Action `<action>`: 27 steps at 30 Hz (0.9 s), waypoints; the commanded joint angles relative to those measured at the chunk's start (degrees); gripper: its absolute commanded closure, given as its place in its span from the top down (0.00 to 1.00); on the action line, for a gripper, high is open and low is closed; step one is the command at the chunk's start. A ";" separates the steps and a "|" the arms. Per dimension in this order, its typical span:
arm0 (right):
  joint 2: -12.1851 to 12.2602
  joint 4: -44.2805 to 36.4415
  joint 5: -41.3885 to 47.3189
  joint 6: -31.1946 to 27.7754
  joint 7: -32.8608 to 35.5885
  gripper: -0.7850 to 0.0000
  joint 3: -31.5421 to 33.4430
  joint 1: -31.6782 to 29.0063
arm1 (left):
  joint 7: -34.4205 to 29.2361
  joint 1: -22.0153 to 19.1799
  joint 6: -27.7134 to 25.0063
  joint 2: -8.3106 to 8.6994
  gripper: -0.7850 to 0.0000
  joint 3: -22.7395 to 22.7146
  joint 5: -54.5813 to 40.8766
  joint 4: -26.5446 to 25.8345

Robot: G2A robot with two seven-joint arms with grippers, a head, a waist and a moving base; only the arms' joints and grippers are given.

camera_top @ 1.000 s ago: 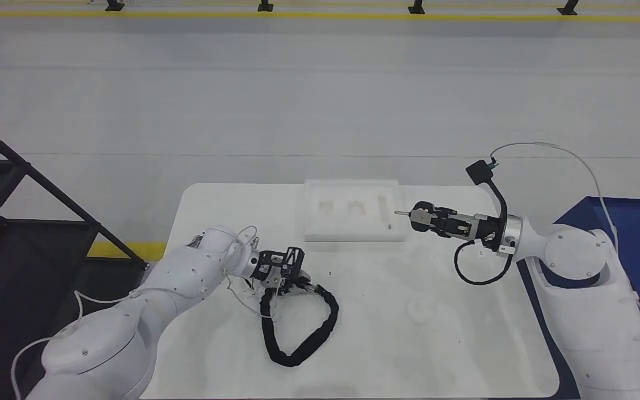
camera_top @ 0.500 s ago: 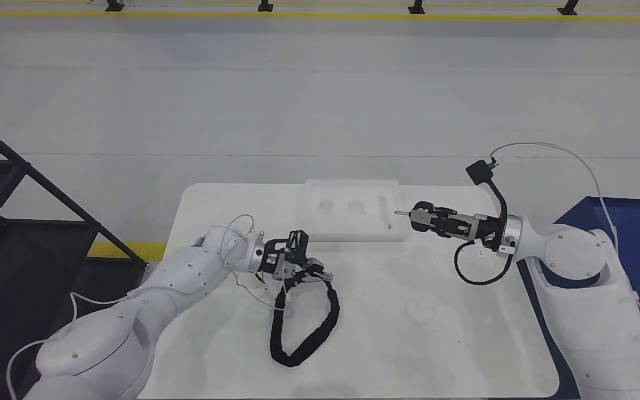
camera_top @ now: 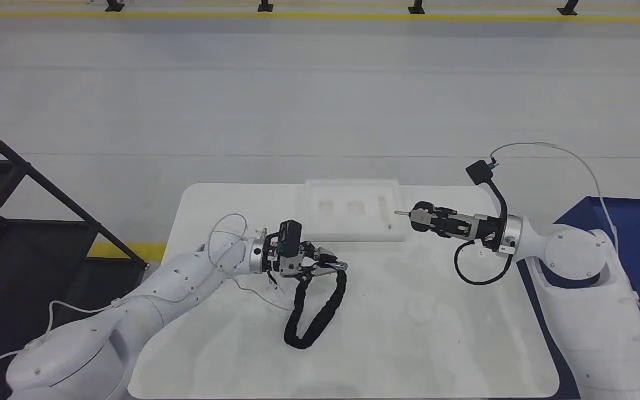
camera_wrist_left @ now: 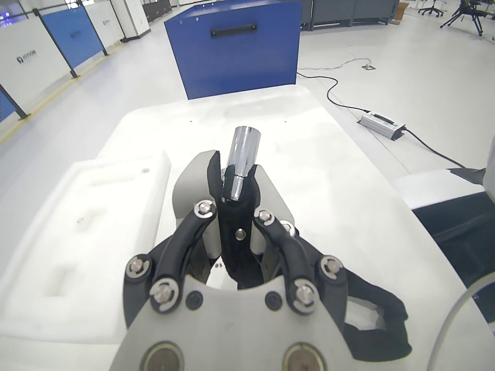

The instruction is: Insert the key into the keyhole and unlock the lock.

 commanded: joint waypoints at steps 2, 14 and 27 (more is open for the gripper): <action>0.00 0.00 0.00 0.00 0.00 0.00 0.00 0.00 | 1.17 -0.09 1.16 1.46 0.00 0.35 -1.28 -4.18; 0.00 0.00 0.00 0.00 0.00 0.00 0.00 0.00 | 5.42 -3.16 5.41 6.65 0.00 1.07 -8.29 -15.54; 0.00 0.00 0.00 0.00 0.00 0.00 0.00 0.00 | 8.59 -5.69 8.57 7.86 0.00 3.56 -10.95 -18.09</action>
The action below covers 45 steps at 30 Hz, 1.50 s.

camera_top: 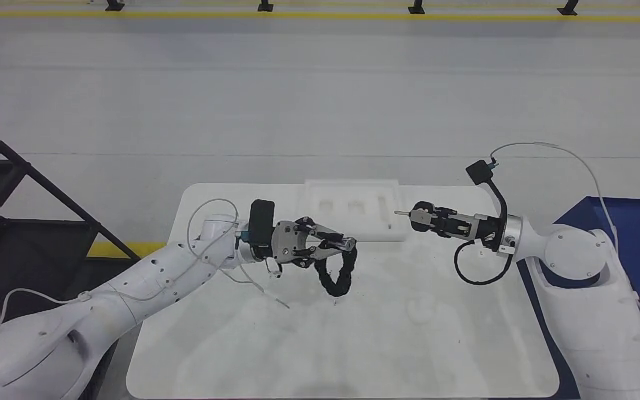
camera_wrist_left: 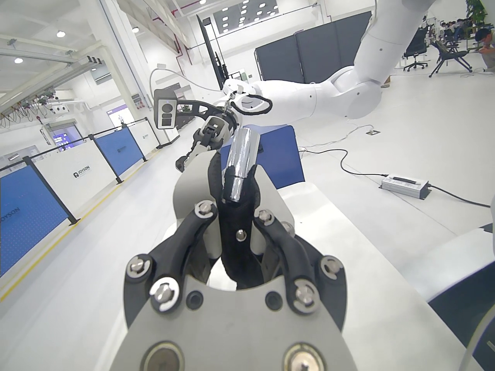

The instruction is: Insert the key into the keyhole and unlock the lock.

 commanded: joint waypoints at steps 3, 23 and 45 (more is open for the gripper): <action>0.00 0.00 0.00 0.00 0.00 0.00 0.00 0.00 | -0.02 0.00 -0.02 0.00 0.00 -0.02 0.03 0.01; 1.98 -21.99 -9.93 6.15 2.39 0.00 4.74 -9.52 | 4.68 3.58 4.71 -5.40 0.00 -1.30 6.56 7.06; 3.11 -33.04 -19.56 9.38 -1.09 0.00 2.94 -14.88 | 8.37 2.86 8.38 -15.08 0.00 1.25 8.41 19.21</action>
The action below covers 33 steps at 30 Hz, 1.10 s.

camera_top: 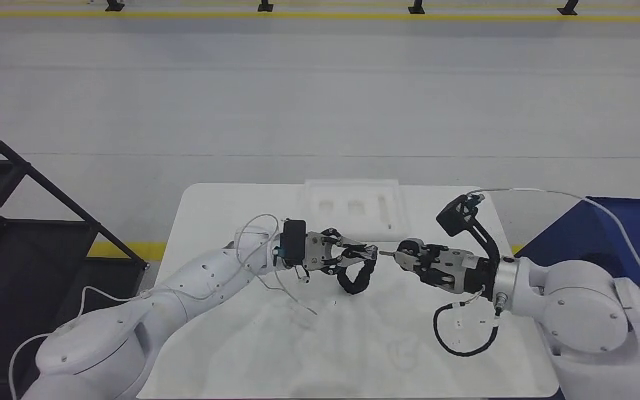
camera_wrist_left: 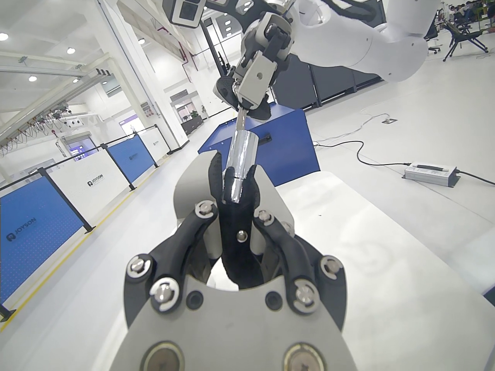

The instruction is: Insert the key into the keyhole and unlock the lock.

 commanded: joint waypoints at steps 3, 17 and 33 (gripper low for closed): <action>0.13 -0.77 -1.15 0.13 -0.38 0.00 -0.48 -0.34 | 0.22 -0.01 0.22 -0.69 0.00 0.00 0.13 1.07; 0.52 -0.41 -3.39 1.07 -1.55 0.00 -2.08 0.06 | 0.36 0.16 0.35 -1.73 0.00 0.00 0.52 2.08; 0.98 -0.25 -4.23 2.29 -0.95 0.00 -3.23 0.65 | 0.98 0.30 0.98 -1.60 0.00 0.00 0.01 2.29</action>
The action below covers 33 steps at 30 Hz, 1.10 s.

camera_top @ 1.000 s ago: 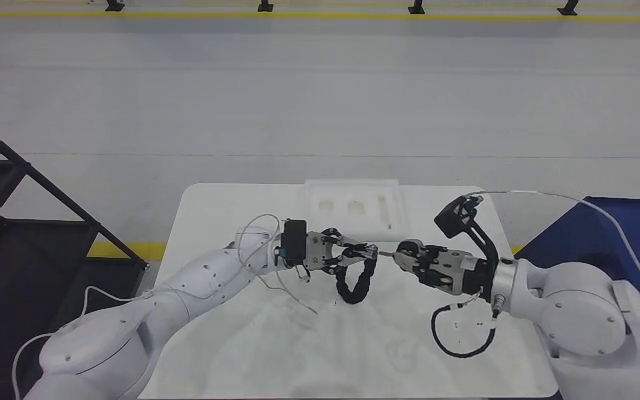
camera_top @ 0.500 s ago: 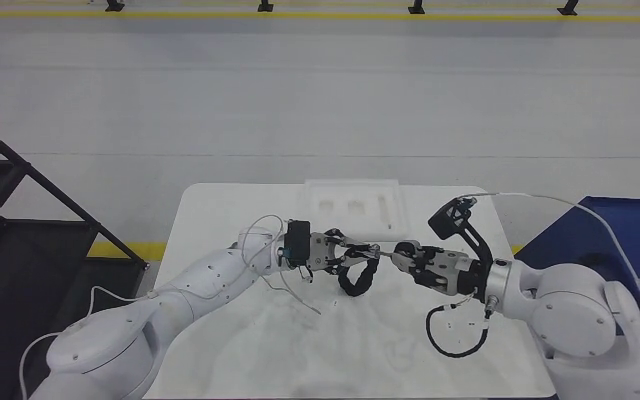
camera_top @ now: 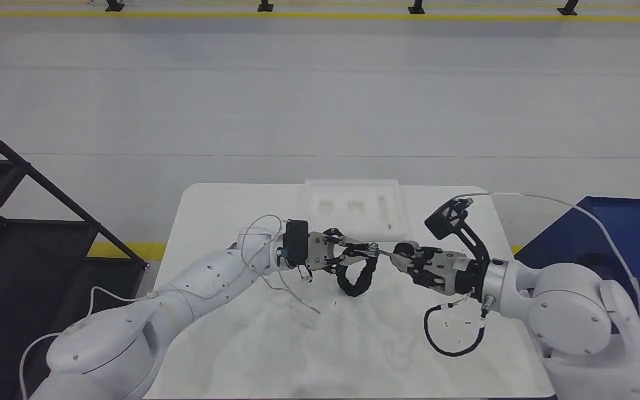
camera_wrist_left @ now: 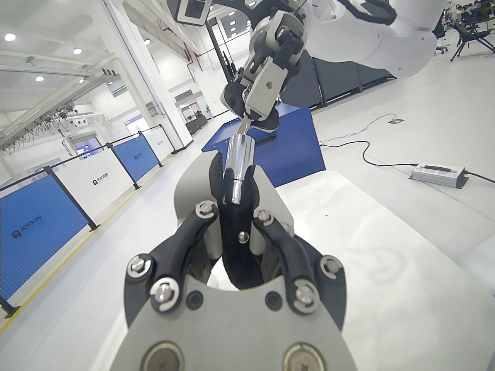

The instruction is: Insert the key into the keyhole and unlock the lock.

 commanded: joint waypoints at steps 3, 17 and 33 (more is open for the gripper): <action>0.10 0.15 -0.10 0.29 0.04 0.00 -0.23 0.22 | 0.14 0.05 0.14 0.07 0.00 0.00 -0.09 -0.07; 0.49 0.85 0.49 0.66 1.50 0.00 -1.14 1.19 | 0.42 0.28 0.41 0.45 0.00 0.00 -0.57 -0.22; 0.88 2.18 2.14 1.26 3.97 0.00 -2.81 3.40 | 0.25 0.34 0.25 0.92 0.00 0.00 0.39 -1.37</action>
